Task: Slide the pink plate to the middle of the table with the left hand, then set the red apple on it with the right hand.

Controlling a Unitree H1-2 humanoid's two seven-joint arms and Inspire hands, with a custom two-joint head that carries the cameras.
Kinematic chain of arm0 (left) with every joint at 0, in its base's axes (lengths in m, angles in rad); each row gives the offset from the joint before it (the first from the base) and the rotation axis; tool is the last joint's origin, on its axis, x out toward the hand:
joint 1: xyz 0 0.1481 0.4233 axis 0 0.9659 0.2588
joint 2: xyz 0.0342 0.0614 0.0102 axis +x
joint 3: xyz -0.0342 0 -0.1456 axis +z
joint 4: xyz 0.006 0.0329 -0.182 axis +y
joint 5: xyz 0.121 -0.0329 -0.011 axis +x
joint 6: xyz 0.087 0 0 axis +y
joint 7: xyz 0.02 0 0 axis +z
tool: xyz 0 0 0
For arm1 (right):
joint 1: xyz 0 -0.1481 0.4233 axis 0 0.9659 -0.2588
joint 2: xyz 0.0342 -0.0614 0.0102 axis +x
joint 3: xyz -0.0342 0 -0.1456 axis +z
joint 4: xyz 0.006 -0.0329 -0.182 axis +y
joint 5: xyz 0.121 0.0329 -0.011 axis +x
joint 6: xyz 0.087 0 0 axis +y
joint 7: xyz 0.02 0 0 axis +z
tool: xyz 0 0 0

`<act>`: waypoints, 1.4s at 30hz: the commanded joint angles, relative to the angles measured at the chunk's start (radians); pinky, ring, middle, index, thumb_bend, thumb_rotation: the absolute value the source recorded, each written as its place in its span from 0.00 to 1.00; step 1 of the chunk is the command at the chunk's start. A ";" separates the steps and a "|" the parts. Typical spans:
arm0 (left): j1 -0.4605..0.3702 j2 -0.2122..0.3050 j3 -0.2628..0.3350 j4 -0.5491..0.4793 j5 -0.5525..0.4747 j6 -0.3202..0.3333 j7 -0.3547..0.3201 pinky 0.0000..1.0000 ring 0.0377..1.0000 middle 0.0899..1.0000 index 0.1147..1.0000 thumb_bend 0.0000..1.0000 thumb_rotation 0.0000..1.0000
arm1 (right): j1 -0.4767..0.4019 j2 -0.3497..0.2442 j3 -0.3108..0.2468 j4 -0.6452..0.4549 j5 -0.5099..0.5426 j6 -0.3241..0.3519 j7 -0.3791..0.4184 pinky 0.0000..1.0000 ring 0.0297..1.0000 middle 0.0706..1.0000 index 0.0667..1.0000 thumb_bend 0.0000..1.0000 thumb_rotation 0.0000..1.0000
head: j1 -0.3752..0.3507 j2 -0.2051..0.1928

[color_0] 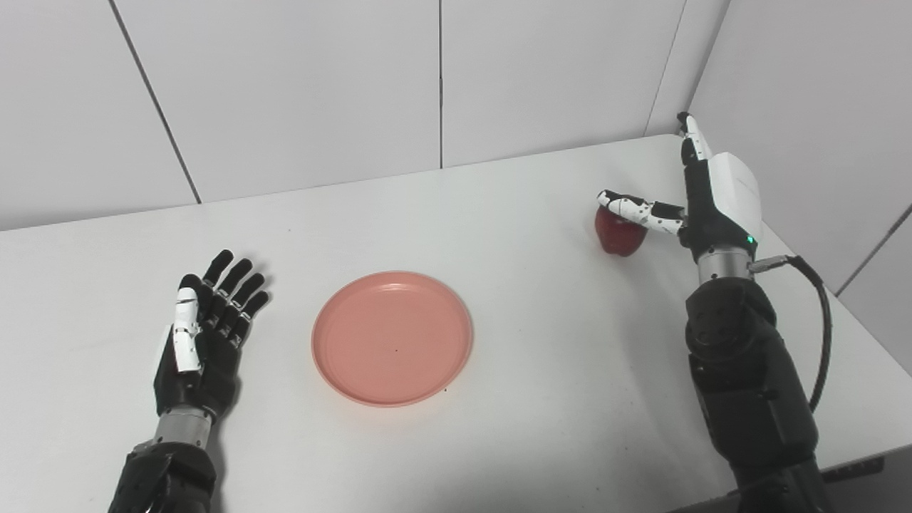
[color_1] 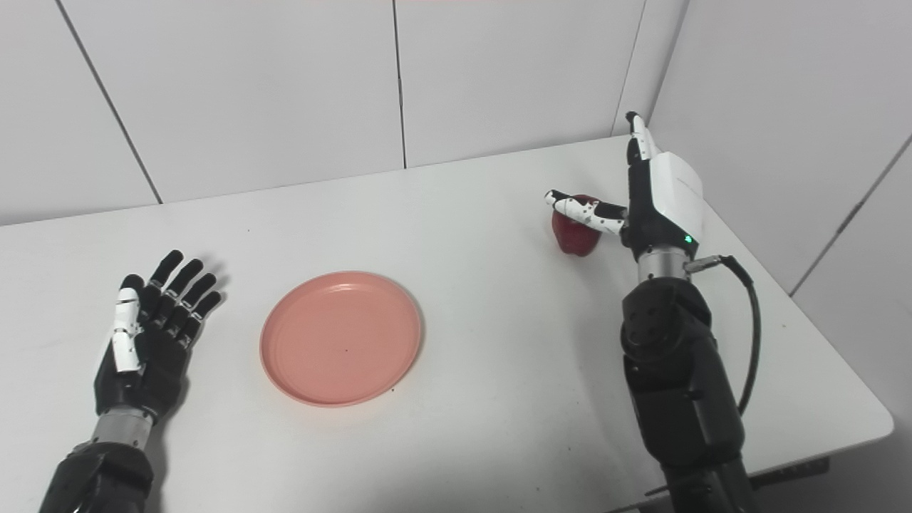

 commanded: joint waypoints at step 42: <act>0.029 0.002 -0.014 -0.042 0.003 0.052 0.031 0.88 0.86 0.87 0.85 0.41 1.00 | -0.115 -0.075 0.079 0.233 0.066 -0.043 -0.042 0.74 0.85 0.90 0.92 1.00 0.40 | 0.011 0.017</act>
